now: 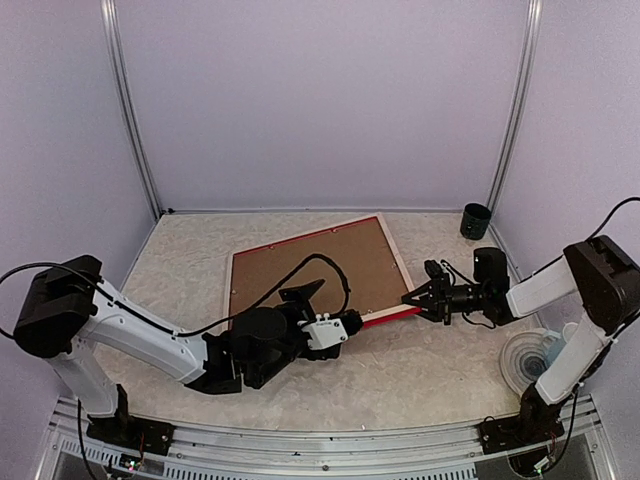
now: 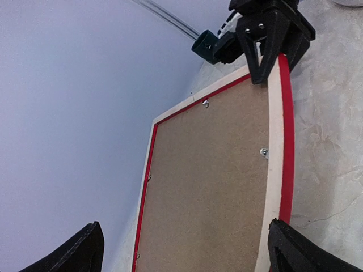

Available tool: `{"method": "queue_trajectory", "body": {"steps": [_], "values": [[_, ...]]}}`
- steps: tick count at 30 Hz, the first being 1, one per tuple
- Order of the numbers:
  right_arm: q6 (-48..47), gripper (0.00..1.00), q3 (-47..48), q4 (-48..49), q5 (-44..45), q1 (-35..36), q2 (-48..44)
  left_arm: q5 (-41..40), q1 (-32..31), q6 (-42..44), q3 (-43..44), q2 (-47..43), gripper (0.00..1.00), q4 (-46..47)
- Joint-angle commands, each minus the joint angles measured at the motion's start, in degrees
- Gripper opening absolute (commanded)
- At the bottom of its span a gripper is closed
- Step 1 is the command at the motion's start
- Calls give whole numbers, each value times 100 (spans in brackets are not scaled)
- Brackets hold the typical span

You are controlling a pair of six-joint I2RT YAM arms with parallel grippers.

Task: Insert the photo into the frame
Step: Pass from the right arm to the left

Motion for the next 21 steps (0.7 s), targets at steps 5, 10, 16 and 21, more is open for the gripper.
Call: {"method": "queue_trajectory", "body": {"steps": [5,10,16,21], "values": [[-227,22,494,-944,323,30,-528,424,-213,580,131,151,99,-505],[-134,22,568,-1167,446,31,-716,124,-284,794,329,420,99,-881],[149,22,585,-1126,501,55,-938,-430,-299,1040,562,877,93,-873],[400,23,620,-961,483,103,-999,-847,-295,1378,610,1276,86,-323]]}}
